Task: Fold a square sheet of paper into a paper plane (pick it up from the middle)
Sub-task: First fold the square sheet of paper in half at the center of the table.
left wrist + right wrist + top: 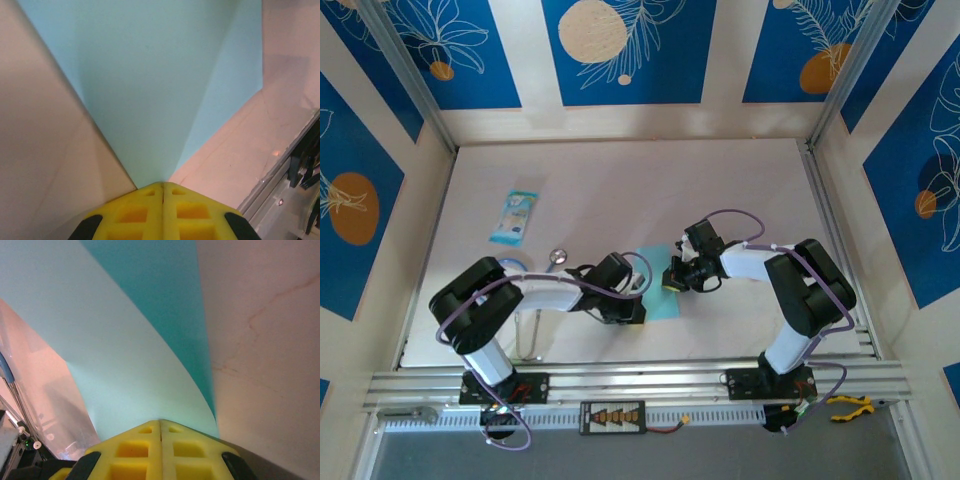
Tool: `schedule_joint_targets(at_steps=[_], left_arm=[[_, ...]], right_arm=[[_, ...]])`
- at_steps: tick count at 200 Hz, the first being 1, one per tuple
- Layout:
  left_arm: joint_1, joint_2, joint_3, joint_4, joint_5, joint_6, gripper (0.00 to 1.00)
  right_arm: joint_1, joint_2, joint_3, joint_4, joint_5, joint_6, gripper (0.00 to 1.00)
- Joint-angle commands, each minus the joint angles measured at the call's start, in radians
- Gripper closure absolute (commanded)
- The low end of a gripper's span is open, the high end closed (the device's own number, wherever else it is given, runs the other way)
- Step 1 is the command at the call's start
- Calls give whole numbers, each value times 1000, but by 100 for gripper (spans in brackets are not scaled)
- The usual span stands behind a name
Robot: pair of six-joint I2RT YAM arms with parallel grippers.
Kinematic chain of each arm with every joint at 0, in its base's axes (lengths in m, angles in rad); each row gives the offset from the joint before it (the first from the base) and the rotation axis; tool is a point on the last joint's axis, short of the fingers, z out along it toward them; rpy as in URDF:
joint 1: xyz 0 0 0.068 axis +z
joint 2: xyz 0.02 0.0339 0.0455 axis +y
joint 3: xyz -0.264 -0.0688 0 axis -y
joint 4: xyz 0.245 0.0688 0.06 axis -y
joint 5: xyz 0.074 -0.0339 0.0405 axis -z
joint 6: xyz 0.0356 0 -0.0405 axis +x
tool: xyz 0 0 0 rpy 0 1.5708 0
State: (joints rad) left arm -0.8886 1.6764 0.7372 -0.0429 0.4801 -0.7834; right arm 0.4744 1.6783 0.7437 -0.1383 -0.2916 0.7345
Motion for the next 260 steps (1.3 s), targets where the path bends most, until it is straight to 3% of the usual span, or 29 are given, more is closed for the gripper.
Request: schedule_joint_targets(at_steps=[1, 48, 85, 122, 162, 205, 260], left_arm=[[-26, -20, 8, -127, -23, 43, 98], [-1, -150, 84, -172, -99, 84, 94], [98, -48, 163, -111, -20, 75, 94], [150, 50, 189, -77, -26, 73, 95], [163, 88, 114, -4, 10, 59, 94], [167, 71, 71, -75, -55, 98, 94], [186, 34, 197, -69, -15, 79, 92]], right_arm=[[-13, 30, -50, -113, 98, 10, 100], [-13, 30, -50, -114, 92, 3, 100], [-13, 32, -49, -113, 88, 3, 100], [-9, 38, -46, -113, 81, 3, 100], [-10, 46, -47, -115, 80, 2, 100], [-9, 51, -47, -113, 81, 3, 100], [-8, 48, -42, -124, 85, 2, 100]])
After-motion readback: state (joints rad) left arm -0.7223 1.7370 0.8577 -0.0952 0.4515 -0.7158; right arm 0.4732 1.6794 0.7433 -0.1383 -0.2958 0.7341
